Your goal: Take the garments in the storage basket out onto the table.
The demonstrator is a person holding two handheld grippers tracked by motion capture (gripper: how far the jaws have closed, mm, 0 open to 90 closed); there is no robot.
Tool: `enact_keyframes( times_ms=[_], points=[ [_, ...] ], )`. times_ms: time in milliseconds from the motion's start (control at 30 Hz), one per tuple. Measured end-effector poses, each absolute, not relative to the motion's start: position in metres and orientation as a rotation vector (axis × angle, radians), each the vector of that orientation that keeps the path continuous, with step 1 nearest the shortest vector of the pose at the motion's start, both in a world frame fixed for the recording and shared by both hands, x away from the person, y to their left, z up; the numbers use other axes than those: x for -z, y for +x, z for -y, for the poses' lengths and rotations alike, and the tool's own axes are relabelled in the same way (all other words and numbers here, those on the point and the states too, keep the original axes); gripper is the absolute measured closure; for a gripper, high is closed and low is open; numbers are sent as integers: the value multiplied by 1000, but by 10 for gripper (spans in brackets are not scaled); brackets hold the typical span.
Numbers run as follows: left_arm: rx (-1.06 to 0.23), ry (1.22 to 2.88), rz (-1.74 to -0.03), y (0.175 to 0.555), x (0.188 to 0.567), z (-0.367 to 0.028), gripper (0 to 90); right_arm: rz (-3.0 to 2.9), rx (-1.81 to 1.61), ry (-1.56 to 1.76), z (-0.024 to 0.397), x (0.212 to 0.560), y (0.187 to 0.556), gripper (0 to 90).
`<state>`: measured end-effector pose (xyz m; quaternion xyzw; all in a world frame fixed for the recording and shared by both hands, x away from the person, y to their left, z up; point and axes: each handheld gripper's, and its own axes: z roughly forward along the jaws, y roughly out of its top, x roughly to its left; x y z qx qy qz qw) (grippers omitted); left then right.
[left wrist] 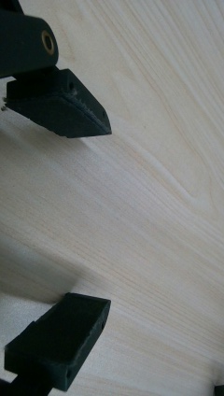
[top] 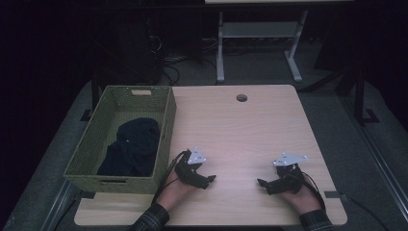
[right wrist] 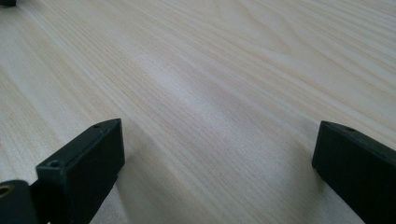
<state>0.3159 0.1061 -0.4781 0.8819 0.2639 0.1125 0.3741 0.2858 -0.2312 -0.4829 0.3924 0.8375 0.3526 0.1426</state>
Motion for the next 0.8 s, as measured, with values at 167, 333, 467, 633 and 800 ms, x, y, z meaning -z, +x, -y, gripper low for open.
enact_keyframes(
  times_ms=[167,333,467,633,800],
  points=[
    [-288,2259,-679,316,478,-106,135,-2416,-1017,1132,231,483,286,20],
    [-279,2255,-702,317,477,-104,135,-2416,-1017,1132,231,483,286,20],
    [-273,2260,-707,318,476,-103,135,-2416,-1018,1132,231,483,286,20],
    [-260,2292,-719,320,473,-102,135,-2415,-1018,1133,231,483,286,20],
    [-250,2293,-730,320,471,-102,135,-2415,-1018,1133,231,483,286,20]
  ],
)
